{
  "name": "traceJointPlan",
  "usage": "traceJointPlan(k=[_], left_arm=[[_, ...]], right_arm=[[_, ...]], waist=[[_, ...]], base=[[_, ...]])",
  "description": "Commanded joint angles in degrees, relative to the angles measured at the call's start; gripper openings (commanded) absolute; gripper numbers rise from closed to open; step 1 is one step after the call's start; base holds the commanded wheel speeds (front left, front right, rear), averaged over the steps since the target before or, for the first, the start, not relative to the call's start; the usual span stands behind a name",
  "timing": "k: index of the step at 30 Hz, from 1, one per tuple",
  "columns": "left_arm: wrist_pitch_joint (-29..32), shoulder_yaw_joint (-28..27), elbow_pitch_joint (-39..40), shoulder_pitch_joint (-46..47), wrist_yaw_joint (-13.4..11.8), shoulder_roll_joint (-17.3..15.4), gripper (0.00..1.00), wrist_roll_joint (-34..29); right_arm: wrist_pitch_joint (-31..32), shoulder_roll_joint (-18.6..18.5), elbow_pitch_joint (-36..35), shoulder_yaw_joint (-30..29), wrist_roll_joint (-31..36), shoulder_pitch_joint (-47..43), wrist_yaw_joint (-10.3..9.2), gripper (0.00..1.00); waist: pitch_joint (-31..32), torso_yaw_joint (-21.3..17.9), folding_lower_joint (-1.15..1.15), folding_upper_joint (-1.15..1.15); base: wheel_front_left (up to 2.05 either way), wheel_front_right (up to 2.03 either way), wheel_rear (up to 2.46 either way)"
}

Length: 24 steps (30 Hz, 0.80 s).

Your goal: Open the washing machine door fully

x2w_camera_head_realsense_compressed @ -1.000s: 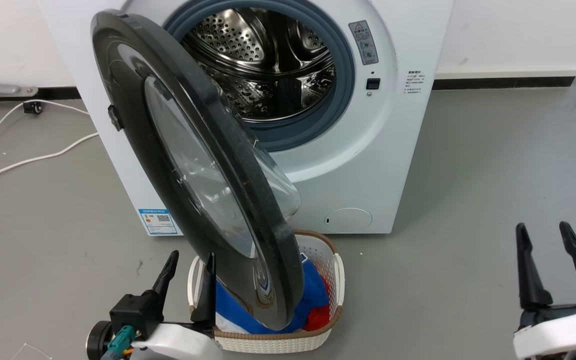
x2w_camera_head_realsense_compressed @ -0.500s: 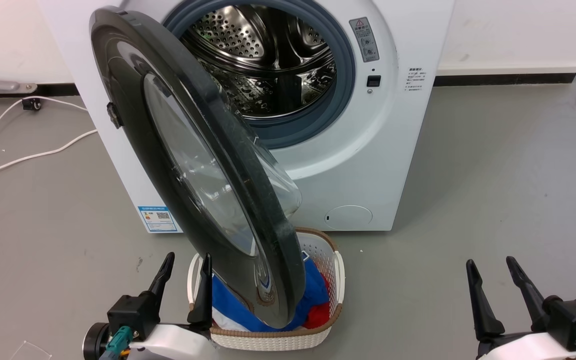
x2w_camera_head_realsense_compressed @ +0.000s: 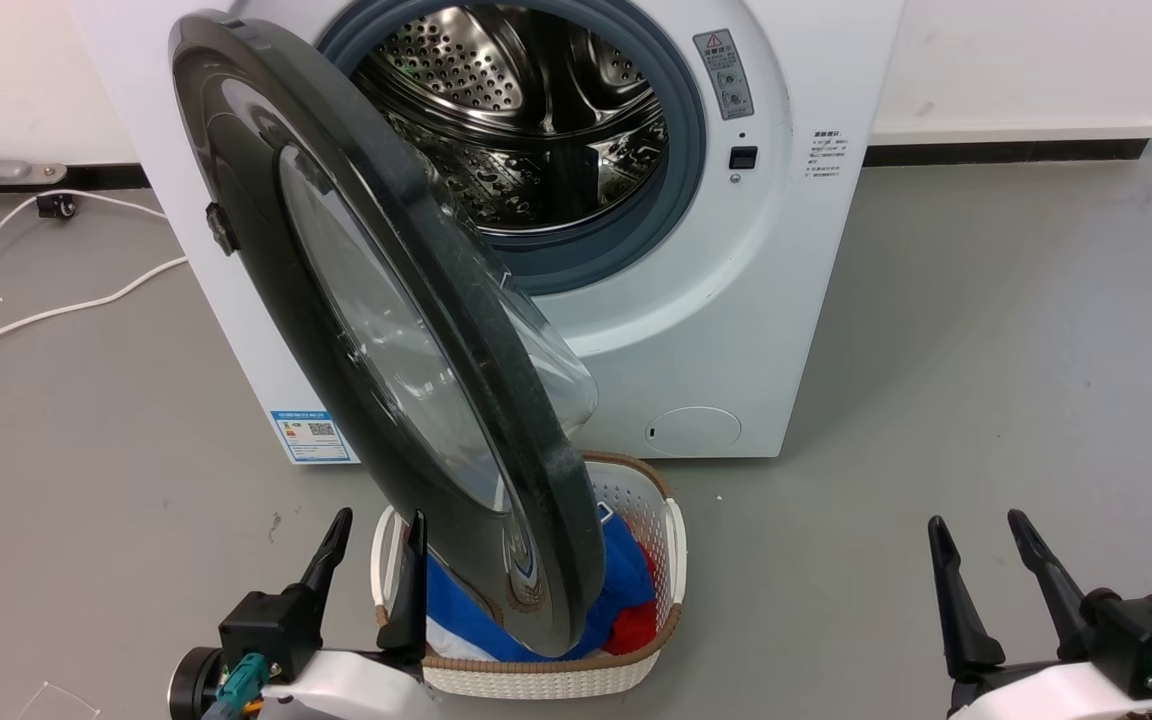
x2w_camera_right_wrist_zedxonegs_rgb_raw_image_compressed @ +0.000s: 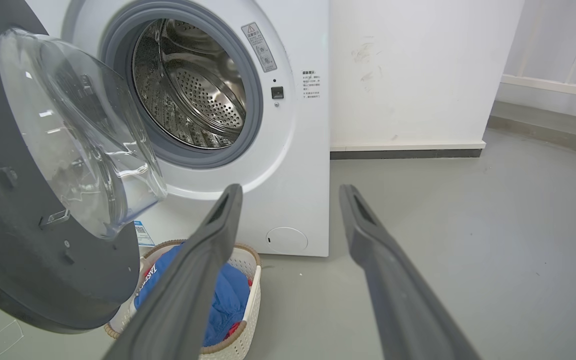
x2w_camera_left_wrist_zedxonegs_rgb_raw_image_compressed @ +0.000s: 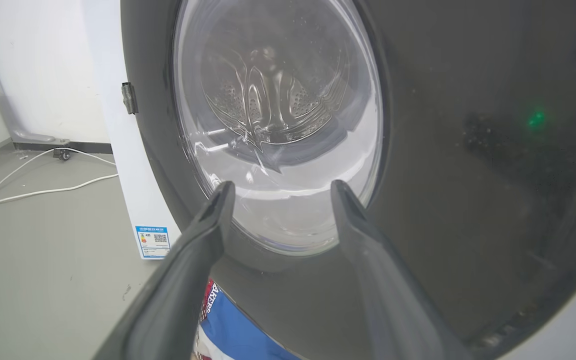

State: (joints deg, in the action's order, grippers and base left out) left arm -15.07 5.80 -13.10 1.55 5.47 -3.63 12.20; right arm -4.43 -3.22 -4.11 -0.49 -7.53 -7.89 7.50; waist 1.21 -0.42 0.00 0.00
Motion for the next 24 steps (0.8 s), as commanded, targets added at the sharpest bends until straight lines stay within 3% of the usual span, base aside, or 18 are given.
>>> traceJointPlan(k=[1, 2, 3, 9, 15, 24], left_arm=[[-0.15, 0.32, -0.29, 0.4, -0.02, -0.35, 1.0, 0.18], [-0.15, 0.34, -0.22, 0.5, 0.12, -0.34, 0.41, 0.39], [-0.15, 0.42, -0.17, 0.59, 0.23, -0.43, 0.0, 0.43], [-0.15, 0.31, -0.17, 0.56, 0.4, -0.47, 0.0, 1.06], [0.04, -0.41, 1.95, 1.36, -1.15, -0.85, 0.0, 1.03], [1.14, -1.27, 17.89, 3.42, -3.5, -1.73, 0.0, 0.31]], right_arm=[[0.21, 0.29, -0.28, -0.02, 0.34, 0.62, -0.01, 1.0], [0.13, 0.32, -0.33, -0.02, 0.36, 0.63, -0.01, 1.0], [0.17, 0.34, -0.4, 0.02, 0.39, 0.66, -0.01, 1.0], [0.79, 0.41, -0.54, -0.01, 0.43, 0.61, -0.01, 1.0], [0.89, 0.44, -0.69, -0.05, 0.52, 0.69, -0.01, 1.0], [1.24, 0.43, -1.06, -0.56, 0.43, 0.4, -0.01, 1.0]], waist=[[-0.01, -0.01, 0.0, 0.0], [-0.03, 0.0, 0.0, 0.0], [-0.05, -0.01, 0.0, 0.0], [-0.15, 0.0, 0.0, 0.0], [-0.26, 0.04, 0.0, 0.0], [-0.2, 0.7, 0.0, 0.0]], base=[[0.0, 0.0, 0.0], [0.0, 0.0, 0.0], [0.0, 0.0, 0.0], [0.0, 0.0, 0.0], [0.0, 0.0, 0.0], [0.0, 0.0, 0.0]])
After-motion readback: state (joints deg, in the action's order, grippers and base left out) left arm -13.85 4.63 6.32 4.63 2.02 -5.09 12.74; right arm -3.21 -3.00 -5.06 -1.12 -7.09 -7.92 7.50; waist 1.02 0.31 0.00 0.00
